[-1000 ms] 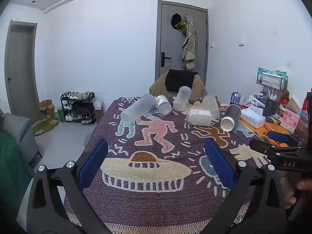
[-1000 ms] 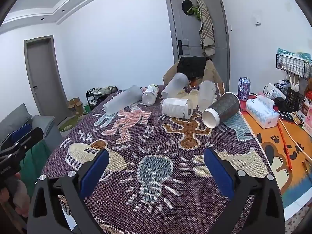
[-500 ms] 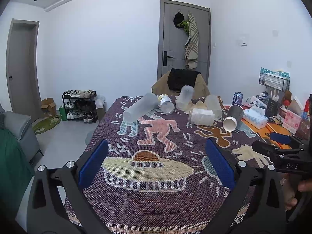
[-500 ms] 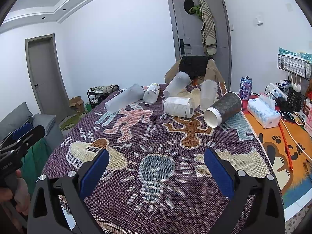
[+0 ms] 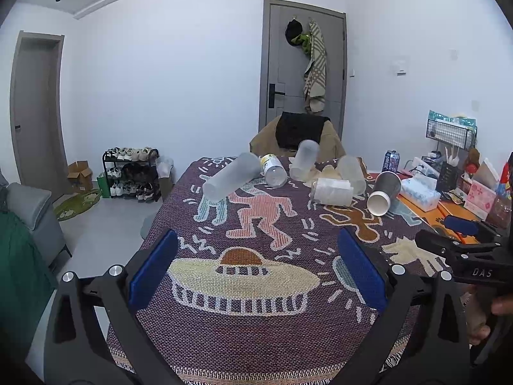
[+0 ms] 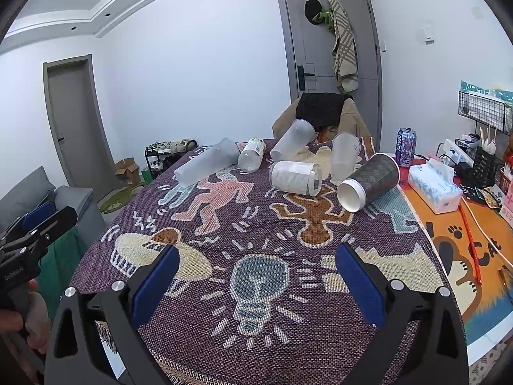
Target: Flip cup upright
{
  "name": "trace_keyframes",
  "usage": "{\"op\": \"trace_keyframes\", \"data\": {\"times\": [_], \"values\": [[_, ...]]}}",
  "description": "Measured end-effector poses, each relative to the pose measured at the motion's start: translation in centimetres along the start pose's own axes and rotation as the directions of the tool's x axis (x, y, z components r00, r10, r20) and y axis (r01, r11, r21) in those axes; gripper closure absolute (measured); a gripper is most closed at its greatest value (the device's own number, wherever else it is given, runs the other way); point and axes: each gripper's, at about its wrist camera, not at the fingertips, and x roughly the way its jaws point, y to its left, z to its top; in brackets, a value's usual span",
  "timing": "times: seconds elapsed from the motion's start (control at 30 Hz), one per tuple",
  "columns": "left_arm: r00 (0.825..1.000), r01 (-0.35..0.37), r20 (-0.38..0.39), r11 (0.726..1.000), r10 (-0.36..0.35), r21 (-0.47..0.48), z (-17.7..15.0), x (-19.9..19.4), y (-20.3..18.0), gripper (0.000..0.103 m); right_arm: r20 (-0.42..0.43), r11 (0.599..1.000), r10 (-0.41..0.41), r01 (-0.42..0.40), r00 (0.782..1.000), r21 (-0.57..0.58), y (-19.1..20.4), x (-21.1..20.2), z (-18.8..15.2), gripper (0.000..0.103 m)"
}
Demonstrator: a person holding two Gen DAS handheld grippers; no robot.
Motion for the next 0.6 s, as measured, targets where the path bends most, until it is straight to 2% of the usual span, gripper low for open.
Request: {"op": "trace_keyframes", "data": {"times": [0.6], "values": [[1.000,0.009,0.001,1.000,-0.009,0.008,0.25,-0.12,-0.09,0.004,0.003,1.000,-0.003,0.003,1.000,0.001,-0.05,-0.04,0.00,0.007]]}}
